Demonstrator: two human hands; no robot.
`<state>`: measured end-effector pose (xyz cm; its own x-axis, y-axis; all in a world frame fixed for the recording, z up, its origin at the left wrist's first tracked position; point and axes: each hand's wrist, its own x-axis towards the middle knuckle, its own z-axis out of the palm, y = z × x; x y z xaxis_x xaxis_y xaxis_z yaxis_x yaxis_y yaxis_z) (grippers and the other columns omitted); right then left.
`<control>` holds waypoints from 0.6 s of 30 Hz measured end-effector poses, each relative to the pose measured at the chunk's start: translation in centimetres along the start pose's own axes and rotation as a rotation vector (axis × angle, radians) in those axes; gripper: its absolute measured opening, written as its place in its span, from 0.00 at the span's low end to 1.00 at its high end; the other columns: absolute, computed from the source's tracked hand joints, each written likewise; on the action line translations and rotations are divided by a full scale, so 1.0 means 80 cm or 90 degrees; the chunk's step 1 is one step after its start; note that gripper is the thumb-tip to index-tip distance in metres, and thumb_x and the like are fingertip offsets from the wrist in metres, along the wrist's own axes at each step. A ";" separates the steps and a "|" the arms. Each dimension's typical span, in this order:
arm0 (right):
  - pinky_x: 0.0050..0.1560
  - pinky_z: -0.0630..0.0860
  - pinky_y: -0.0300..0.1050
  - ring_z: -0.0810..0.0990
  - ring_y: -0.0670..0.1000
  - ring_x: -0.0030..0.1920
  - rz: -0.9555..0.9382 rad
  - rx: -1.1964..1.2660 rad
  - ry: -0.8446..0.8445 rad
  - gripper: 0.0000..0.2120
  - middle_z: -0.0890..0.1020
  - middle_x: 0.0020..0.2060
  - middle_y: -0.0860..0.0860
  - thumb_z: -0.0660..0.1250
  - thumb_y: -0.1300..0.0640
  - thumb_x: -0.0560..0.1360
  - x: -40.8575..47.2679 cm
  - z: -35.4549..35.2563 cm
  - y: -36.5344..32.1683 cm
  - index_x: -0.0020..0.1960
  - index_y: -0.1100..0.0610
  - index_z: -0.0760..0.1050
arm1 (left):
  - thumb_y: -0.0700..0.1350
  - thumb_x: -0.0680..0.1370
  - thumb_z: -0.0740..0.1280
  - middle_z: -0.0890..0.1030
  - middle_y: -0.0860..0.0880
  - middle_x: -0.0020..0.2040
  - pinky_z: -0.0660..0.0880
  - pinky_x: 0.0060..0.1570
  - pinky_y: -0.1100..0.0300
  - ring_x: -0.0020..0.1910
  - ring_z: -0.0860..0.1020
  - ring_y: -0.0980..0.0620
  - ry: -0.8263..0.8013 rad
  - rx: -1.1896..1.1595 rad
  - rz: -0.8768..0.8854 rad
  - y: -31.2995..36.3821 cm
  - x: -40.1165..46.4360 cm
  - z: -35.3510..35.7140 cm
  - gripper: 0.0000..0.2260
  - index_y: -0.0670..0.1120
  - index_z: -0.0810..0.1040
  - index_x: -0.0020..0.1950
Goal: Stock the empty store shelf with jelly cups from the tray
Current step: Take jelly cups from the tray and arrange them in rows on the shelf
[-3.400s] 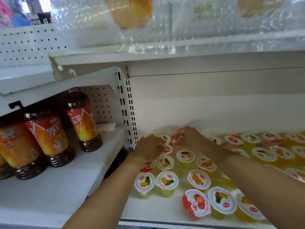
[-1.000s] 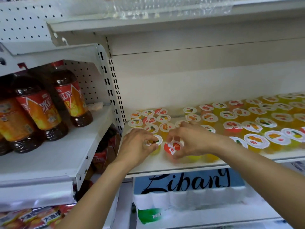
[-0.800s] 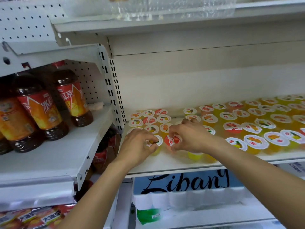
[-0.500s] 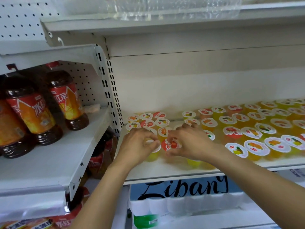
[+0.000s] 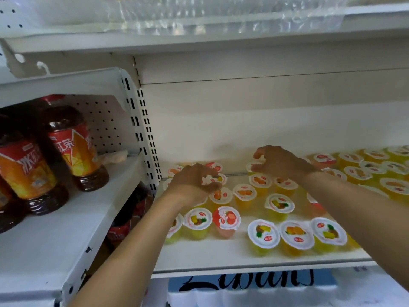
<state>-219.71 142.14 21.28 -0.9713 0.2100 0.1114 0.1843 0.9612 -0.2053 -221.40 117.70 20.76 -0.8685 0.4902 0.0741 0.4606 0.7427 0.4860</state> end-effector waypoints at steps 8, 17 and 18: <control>0.46 0.76 0.43 0.77 0.41 0.44 -0.250 0.057 -0.235 0.22 0.77 0.43 0.39 0.72 0.32 0.63 -0.080 -0.028 -0.072 0.53 0.40 0.74 | 0.60 0.68 0.74 0.65 0.63 0.69 0.60 0.72 0.53 0.72 0.59 0.58 -0.089 -0.031 0.008 -0.039 -0.034 -0.008 0.25 0.64 0.74 0.63; 0.41 0.73 0.42 0.76 0.44 0.43 -0.284 -0.023 -0.207 0.22 0.78 0.42 0.40 0.70 0.32 0.64 -0.099 -0.005 -0.082 0.52 0.43 0.73 | 0.62 0.70 0.72 0.58 0.64 0.74 0.49 0.75 0.53 0.76 0.48 0.60 -0.135 0.023 0.053 -0.039 -0.035 -0.007 0.30 0.65 0.66 0.70; 0.43 0.74 0.42 0.76 0.44 0.44 -0.260 0.005 -0.197 0.22 0.78 0.43 0.40 0.69 0.32 0.65 -0.094 -0.011 -0.079 0.52 0.42 0.74 | 0.60 0.72 0.71 0.59 0.65 0.72 0.51 0.75 0.53 0.75 0.51 0.60 -0.125 -0.008 0.037 -0.034 -0.032 -0.009 0.28 0.63 0.67 0.70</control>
<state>-213.46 134.67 22.60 -0.9630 -0.2466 -0.1089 -0.2198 0.9521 -0.2128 -220.54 114.06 19.89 -0.7876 0.6124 -0.0690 0.5054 0.7059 0.4962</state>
